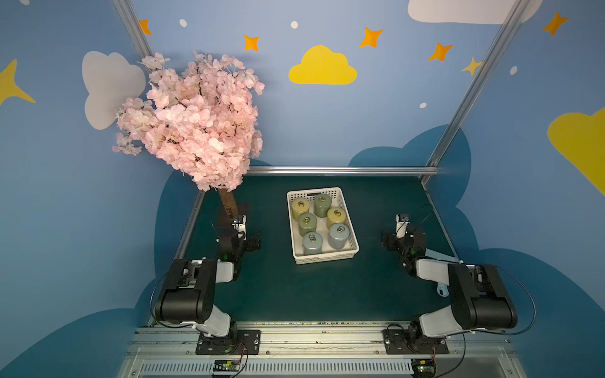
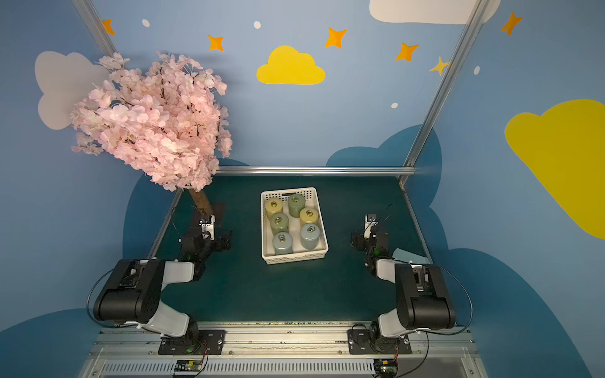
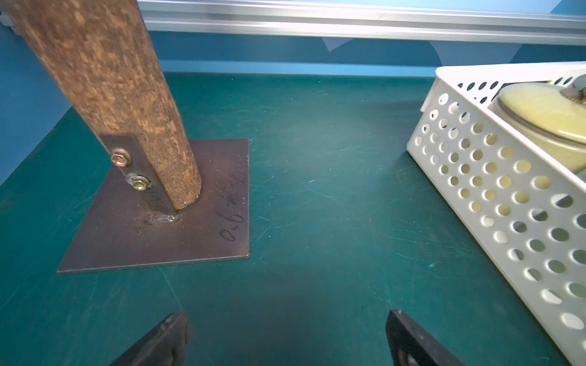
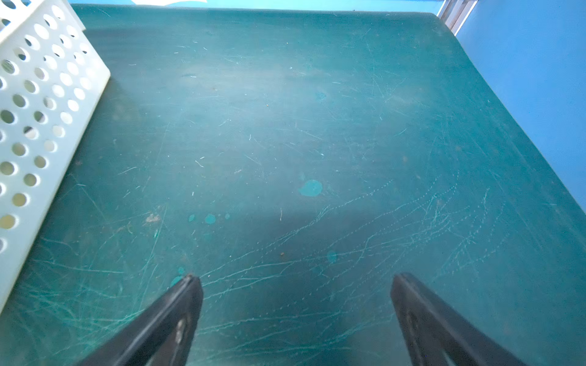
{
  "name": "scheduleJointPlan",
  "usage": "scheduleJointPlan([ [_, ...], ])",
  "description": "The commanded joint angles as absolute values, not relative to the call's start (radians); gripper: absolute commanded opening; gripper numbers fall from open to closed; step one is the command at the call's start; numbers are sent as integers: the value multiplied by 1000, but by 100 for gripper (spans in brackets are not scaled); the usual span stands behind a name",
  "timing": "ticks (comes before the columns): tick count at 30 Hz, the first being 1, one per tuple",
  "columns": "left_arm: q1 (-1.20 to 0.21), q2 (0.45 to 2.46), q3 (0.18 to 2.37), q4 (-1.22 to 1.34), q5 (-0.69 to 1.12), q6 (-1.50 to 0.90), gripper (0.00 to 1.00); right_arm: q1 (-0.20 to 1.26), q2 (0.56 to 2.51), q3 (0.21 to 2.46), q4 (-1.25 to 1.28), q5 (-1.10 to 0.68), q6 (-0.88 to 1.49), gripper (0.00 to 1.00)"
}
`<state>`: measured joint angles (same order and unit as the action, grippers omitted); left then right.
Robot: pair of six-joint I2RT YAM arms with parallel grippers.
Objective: Take the tea canister out of the basket
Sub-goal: Adjust the basket at the center of the board.
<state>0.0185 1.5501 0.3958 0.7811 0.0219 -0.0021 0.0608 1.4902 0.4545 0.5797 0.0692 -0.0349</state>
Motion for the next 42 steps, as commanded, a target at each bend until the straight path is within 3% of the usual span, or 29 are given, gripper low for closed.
scheduleJointPlan([
  [1,11,1537,397,811,6,15,100,65,1473,471,596,65,-42,98],
  [42,18,1536,401,806,20,9,100,59,1475,473,594,53,-40,98],
])
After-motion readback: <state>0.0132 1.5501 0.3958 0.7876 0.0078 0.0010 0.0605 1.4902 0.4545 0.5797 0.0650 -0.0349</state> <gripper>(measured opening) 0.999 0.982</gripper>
